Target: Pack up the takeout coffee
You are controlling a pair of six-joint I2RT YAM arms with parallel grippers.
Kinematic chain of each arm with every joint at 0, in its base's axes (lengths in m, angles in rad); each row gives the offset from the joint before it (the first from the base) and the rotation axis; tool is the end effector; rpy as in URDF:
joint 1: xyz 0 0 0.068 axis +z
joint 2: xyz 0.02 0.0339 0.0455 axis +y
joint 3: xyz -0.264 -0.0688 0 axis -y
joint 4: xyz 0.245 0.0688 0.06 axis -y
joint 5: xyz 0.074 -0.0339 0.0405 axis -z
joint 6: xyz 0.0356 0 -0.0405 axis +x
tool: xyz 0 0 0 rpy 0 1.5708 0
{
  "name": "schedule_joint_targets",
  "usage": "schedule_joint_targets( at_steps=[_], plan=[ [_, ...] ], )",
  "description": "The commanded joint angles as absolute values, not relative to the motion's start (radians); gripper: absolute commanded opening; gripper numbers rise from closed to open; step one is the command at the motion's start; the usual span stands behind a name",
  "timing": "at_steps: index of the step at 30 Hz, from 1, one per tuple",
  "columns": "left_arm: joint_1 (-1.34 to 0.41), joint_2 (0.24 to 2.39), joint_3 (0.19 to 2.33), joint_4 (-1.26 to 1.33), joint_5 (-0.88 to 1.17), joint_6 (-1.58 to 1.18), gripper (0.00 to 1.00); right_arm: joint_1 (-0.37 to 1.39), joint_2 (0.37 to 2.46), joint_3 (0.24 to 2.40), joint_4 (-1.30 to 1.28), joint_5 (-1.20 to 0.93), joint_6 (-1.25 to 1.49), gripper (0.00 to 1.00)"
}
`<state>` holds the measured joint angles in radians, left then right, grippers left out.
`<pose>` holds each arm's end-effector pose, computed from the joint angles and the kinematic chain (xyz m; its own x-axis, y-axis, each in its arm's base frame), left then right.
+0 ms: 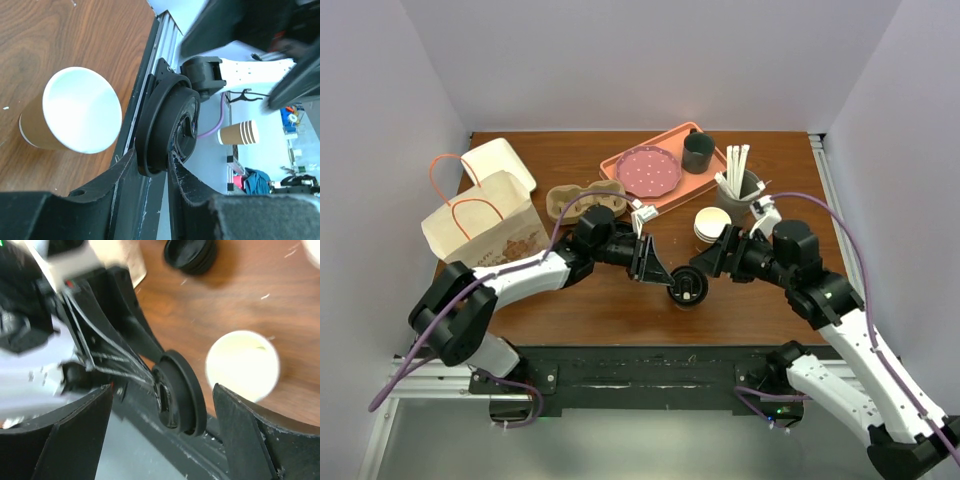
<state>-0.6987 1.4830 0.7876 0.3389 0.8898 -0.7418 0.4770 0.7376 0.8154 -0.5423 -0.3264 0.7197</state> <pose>0.2224 -0.2230 0.2319 -0.8472 0.1562 -0.5077 0.5290 0.1618 -0.8330 0.1374 0.0838 0.3216 -0.7538 0.3132 -0.5776 -0.2562 0.6694 0.6973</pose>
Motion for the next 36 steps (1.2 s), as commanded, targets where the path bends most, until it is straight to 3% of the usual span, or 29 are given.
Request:
schedule_joint_targets(
  at_steps=[1,9,36],
  plan=[
    [-0.712,1.535,0.842,0.390,0.838,-0.781,0.08,0.476,0.738,0.959,-0.721,-0.088,0.701,0.85],
    [-0.723,1.617,0.943,0.253,0.747,-0.758,0.08,0.476,0.811,1.042,-0.874,0.037,0.664,0.85],
    [-0.733,1.686,1.015,0.068,0.716,-0.715,0.14,0.474,0.902,1.000,-0.841,0.023,0.560,0.85]
  ],
)
